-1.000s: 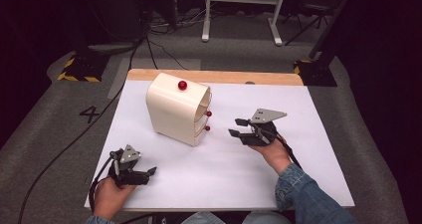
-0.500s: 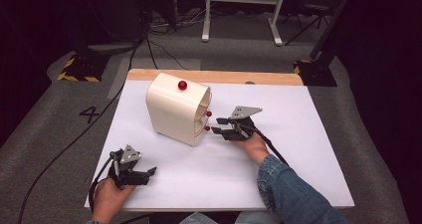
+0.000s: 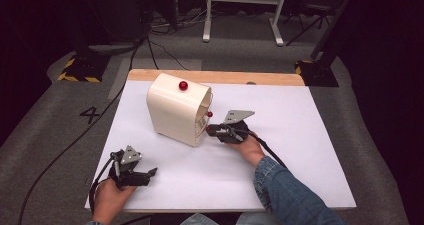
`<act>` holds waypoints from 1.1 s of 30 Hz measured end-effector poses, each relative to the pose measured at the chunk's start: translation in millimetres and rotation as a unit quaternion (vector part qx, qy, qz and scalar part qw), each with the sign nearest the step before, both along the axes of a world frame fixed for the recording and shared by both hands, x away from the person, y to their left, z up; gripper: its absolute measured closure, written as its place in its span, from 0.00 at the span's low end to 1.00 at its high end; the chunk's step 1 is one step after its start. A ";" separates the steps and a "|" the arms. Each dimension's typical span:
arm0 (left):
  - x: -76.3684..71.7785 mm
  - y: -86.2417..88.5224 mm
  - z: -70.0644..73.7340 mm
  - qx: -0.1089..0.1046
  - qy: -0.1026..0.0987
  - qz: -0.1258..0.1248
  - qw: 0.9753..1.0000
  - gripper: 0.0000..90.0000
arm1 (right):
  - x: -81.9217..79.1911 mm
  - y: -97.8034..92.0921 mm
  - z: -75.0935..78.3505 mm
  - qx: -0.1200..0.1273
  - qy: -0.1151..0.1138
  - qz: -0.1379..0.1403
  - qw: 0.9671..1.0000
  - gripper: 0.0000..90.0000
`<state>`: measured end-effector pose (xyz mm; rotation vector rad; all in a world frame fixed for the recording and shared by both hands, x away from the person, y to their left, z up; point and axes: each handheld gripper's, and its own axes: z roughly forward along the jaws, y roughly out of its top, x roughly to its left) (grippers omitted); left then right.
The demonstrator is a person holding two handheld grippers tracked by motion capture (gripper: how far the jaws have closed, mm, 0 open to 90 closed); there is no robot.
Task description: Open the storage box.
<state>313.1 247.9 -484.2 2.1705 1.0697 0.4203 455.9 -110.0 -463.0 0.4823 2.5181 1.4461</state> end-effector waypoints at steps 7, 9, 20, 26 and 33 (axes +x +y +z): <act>-0.1 0.0 0.1 0.000 0.000 0.000 1.000 0.18 | -0.2 -0.4 0.7 -0.002 0.004 -0.001 1.000 0.82; -0.1 0.0 0.0 0.000 0.000 0.000 1.000 0.18 | -1.4 -2.5 1.9 -0.004 0.011 -0.004 1.000 0.82; 0.2 0.1 0.1 0.000 0.001 0.000 1.000 0.18 | -11.9 -23.2 8.3 -0.019 0.041 -0.022 0.999 0.82; 0.8 0.6 0.4 0.001 0.002 0.000 1.000 0.18 | -21.7 -40.4 9.4 -0.022 0.043 -0.031 0.998 0.82; 1.4 0.6 0.4 -0.001 0.003 -0.001 1.000 0.18 | -31.9 -58.6 10.7 -0.024 0.042 -0.041 0.998 0.82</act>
